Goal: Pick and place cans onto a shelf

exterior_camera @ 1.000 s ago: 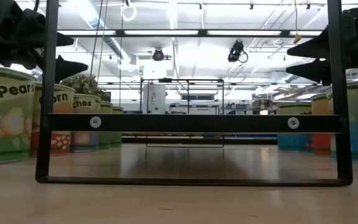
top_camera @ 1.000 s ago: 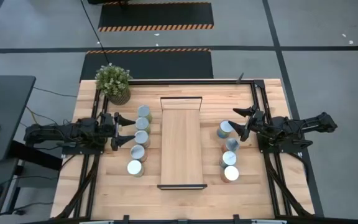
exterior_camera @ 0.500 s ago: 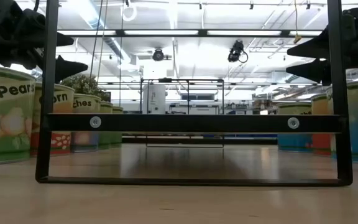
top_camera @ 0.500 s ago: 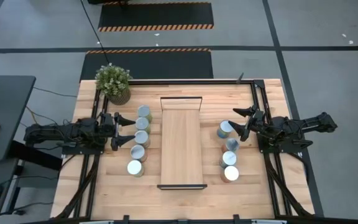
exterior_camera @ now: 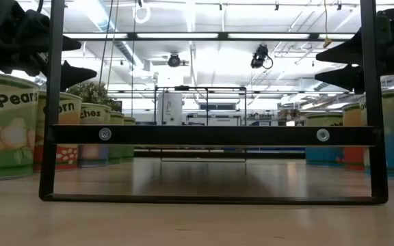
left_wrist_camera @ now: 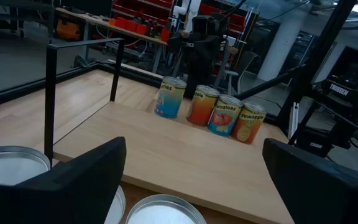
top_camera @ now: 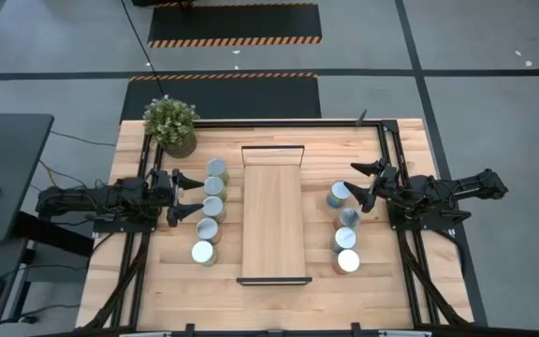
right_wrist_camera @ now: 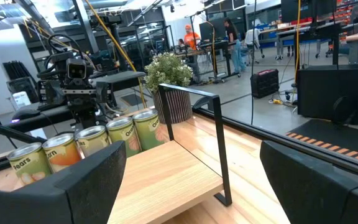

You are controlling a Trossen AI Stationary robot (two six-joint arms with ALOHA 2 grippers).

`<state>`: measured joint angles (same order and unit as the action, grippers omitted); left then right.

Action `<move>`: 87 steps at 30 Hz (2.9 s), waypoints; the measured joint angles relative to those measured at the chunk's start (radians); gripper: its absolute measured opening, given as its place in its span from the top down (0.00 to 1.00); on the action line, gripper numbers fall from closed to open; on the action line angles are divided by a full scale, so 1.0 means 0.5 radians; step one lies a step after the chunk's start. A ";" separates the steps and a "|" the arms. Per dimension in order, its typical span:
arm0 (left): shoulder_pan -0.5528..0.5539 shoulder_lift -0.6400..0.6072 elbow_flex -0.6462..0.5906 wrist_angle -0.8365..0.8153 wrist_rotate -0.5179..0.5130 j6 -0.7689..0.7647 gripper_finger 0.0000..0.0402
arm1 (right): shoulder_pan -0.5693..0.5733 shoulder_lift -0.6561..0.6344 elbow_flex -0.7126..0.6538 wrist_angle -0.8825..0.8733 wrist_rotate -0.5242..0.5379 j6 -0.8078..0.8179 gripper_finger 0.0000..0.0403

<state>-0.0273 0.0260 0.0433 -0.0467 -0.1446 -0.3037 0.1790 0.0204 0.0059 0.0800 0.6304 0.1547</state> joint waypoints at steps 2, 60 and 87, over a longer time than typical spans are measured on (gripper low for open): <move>-0.001 0.000 -0.001 0.012 -0.001 -0.033 0.04 | 0.000 0.000 0.000 0.001 0.000 0.000 0.06; -0.805 1.070 0.450 0.487 -0.415 -0.396 0.04 | 0.000 0.000 0.000 0.000 0.001 0.000 0.06; -1.367 2.454 2.030 -1.958 0.255 -2.306 0.04 | -0.001 -0.001 0.000 0.001 0.000 0.000 0.06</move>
<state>-0.7109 1.2528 1.0585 -1.0260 -0.0169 -1.4567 0.1788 0.0201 0.0059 0.0803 0.6304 0.1547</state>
